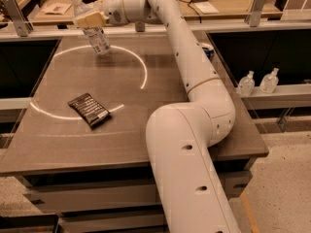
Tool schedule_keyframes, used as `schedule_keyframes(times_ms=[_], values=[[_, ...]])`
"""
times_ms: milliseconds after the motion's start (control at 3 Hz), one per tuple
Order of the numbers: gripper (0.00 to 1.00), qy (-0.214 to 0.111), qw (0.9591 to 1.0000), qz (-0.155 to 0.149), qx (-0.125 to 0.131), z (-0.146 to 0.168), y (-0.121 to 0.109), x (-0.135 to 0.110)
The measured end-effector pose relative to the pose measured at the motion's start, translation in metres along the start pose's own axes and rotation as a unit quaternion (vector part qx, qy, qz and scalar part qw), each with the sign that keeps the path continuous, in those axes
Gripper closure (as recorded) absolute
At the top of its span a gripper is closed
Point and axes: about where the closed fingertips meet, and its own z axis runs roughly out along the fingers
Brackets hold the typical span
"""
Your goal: Knock blue plastic bottle over
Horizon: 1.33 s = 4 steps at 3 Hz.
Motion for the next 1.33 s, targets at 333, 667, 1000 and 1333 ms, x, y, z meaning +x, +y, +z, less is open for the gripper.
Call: schedule_keyframes(times_ms=[333, 667, 1000, 1333], values=[[0.88, -0.005, 0.9997, -0.008, -0.022, -0.011, 0.013, -0.016], [1.00, -0.013, 0.9985, -0.011, -0.052, -0.034, 0.030, -0.033], [1.00, -0.009, 0.9974, -0.014, -0.071, -0.052, 0.045, -0.045], [1.00, 0.011, 0.9951, -0.015, -0.097, -0.060, 0.063, -0.045]])
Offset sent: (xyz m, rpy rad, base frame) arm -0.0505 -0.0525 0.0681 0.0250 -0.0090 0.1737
